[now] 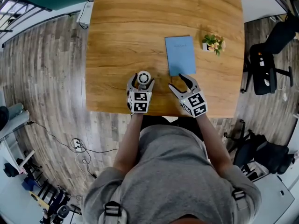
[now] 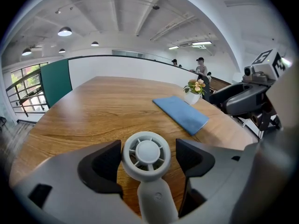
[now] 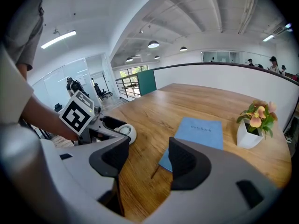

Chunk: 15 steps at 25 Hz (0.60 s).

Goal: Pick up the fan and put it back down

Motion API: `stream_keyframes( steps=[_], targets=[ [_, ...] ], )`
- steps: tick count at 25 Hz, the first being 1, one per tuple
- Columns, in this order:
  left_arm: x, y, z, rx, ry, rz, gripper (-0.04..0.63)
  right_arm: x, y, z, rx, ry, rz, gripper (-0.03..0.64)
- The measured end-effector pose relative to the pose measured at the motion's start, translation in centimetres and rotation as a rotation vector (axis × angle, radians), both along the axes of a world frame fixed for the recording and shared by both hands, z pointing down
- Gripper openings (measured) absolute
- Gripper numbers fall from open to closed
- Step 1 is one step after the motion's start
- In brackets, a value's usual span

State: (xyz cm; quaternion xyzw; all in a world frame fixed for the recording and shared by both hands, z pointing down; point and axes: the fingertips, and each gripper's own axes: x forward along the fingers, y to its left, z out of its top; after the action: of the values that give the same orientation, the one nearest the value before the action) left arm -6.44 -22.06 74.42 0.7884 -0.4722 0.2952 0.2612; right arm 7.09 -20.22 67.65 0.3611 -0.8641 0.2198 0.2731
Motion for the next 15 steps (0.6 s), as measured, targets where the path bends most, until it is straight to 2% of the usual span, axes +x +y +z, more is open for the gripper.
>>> stream_keyframes(
  steps=[15],
  targets=[
    [0.4,-0.9,1.5,-0.013,-0.035,0.023,0.360,1.8,-0.7,0.1,-0.016,0.031,0.014,0.265]
  ],
)
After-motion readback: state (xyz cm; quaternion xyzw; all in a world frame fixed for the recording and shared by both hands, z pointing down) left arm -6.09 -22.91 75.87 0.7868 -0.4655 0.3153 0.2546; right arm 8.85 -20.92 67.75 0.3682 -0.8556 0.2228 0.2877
